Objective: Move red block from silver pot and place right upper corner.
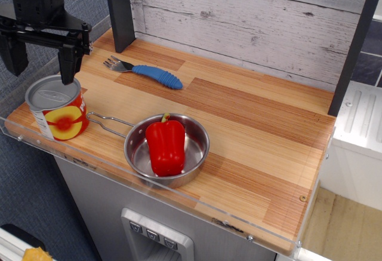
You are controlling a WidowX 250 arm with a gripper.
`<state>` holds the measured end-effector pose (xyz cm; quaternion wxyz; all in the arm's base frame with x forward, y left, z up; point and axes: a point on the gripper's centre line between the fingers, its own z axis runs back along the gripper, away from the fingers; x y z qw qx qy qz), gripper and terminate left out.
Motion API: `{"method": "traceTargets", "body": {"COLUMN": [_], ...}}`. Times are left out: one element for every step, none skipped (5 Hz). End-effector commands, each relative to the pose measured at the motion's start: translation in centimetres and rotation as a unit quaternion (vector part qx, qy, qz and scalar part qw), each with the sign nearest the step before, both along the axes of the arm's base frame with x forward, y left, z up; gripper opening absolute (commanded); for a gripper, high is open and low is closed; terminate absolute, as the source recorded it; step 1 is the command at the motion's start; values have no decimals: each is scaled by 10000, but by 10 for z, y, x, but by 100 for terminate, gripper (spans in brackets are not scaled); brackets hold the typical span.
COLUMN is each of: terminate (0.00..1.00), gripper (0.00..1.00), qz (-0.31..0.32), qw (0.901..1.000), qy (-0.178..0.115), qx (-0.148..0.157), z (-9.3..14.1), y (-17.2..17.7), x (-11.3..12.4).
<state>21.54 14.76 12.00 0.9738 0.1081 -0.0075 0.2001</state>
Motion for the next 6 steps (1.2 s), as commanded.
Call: {"method": "traceTargets", "body": {"terminate": [0, 0, 0, 0, 0, 0], "gripper": [100, 100, 100, 100, 100, 100], "qz": [0, -85, 120, 194, 306, 695], "qw": [10000, 9999, 9998, 9986, 9954, 9916], "qy": [0, 35, -77, -462, -900, -1078], "qx": [0, -110, 113, 151, -101, -182], "z": [0, -11, -18, -26, -29, -34], "y": [0, -24, -51, -85, -111, -124], "x": [0, 13, 17, 22, 24, 30]}}
